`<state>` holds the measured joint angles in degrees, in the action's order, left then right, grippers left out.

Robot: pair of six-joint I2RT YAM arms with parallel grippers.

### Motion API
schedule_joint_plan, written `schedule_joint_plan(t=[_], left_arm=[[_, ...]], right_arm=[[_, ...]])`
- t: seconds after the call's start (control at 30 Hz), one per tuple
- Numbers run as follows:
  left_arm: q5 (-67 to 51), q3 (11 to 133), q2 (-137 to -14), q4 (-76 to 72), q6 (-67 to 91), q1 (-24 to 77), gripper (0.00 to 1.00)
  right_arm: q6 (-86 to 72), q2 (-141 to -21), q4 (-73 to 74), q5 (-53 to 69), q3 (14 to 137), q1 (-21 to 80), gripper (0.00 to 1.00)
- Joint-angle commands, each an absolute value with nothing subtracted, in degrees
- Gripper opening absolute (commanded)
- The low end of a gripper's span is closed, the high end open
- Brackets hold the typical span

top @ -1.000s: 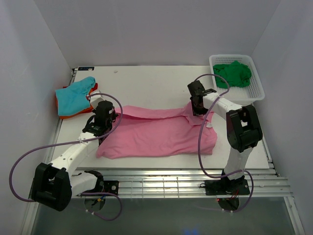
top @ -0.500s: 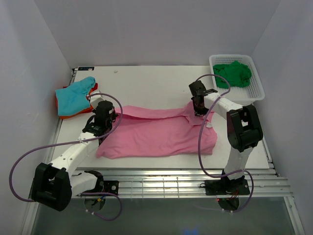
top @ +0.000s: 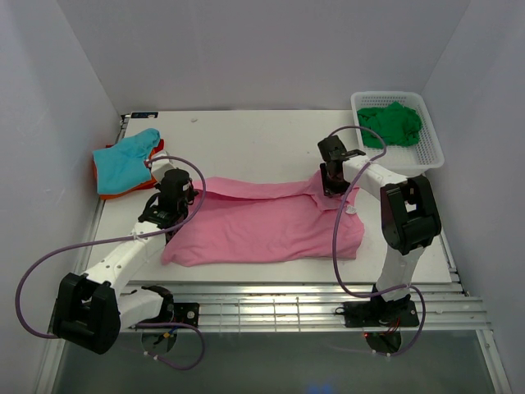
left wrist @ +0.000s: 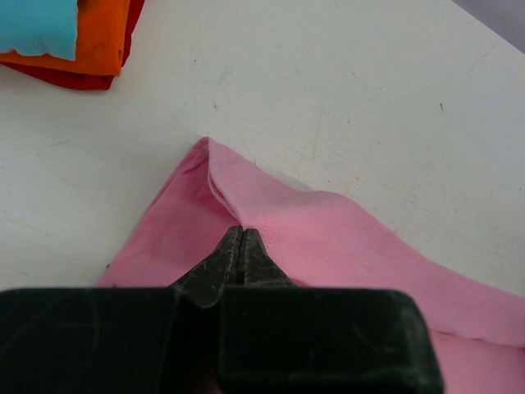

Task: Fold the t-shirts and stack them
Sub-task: Flatten the tshirt out

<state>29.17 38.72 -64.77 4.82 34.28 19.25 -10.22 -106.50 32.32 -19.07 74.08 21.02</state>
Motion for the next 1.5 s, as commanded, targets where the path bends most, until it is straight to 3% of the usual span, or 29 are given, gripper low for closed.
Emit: schedule_joint_plan(t=[0.0,0.4,0.57,0.87,1.23,1.47], left_arm=[[30.1,38.8,-62.8,5.1,33.8,19.0,0.00],[30.1,38.6,-62.2,5.2,33.7,19.0,0.00],[30.1,38.6,-62.3,5.2,33.8,19.0,0.00],[29.9,39.9,-62.2,5.4,33.8,19.0,0.00],[32.1,49.4,-61.7,9.8,33.2,19.0,0.00],[34.2,55.7,-57.6,14.2,33.9,19.0,0.00]], right_arm=[[-10.1,-107.7,30.8,-17.8,73.2,20.8,0.45],[-10.1,-107.1,30.8,-19.2,72.3,20.7,0.24],[-9.8,-106.0,32.4,-20.4,73.2,20.6,0.08],[-8.4,-97.8,36.9,-21.4,79.4,20.1,0.08],[-5.6,-94.1,51.5,-24.8,108.1,15.5,0.08],[-7.3,-89.8,53.1,-24.3,111.4,12.7,0.08]])
